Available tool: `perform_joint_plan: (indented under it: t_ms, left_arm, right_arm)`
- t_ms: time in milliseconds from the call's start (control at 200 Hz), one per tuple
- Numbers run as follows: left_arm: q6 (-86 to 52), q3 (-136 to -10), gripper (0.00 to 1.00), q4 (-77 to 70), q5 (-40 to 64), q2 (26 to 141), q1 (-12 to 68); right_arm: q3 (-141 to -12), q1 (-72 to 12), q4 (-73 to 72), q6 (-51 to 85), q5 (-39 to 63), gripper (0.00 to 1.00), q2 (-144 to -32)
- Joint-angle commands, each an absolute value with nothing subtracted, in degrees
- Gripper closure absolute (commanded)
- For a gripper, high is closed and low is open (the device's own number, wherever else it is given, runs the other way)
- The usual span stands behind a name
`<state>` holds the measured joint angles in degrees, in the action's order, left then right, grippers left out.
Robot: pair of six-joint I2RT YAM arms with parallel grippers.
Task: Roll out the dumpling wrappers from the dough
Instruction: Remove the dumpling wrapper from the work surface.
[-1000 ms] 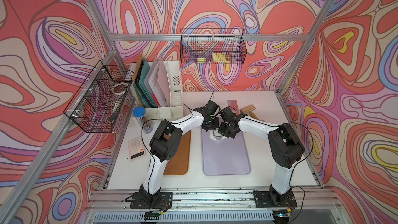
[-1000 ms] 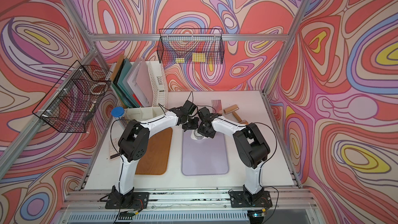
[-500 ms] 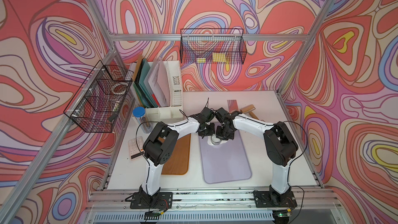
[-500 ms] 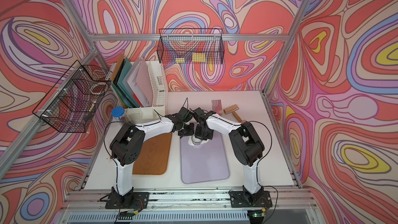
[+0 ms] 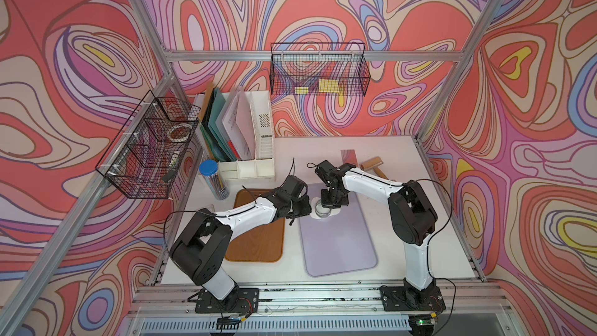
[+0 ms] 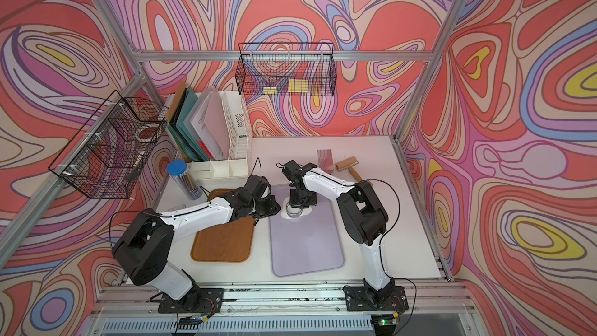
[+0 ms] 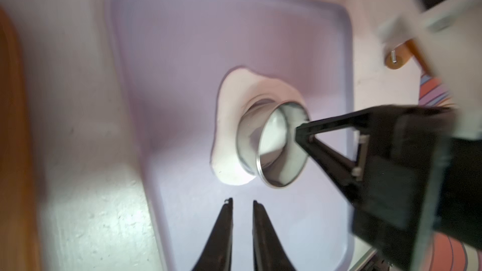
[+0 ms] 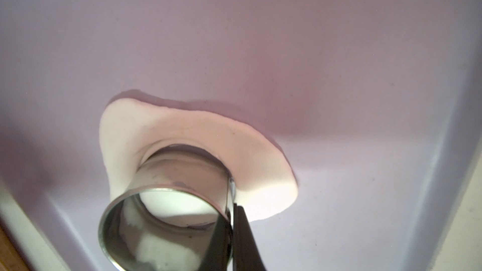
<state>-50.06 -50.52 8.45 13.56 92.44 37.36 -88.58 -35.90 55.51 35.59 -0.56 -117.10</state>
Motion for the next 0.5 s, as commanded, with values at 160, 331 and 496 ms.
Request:
perform_joint_plan:
  t_ms: [160, 331, 496]
  left_arm:
    - [-60.4, -49.8, 1.0, -5.7, 20.9, 99.3, 39.6]
    - [-62.4, -50.1, 1.0, -5.8, 17.5, 101.6, 40.7]
    - [-62.1, -51.4, 0.98, -2.0, 10.9, 103.0, 40.7]
  right_arm:
    - [-89.0, -36.7, 55.8, 33.9, 0.6, 0.98, -119.5]
    - [-88.8, -36.7, 55.9, 33.9, 0.8, 0.97, -119.4]
    - [-88.8, -36.8, 56.9, 33.6, 1.3, 0.97, -119.9]
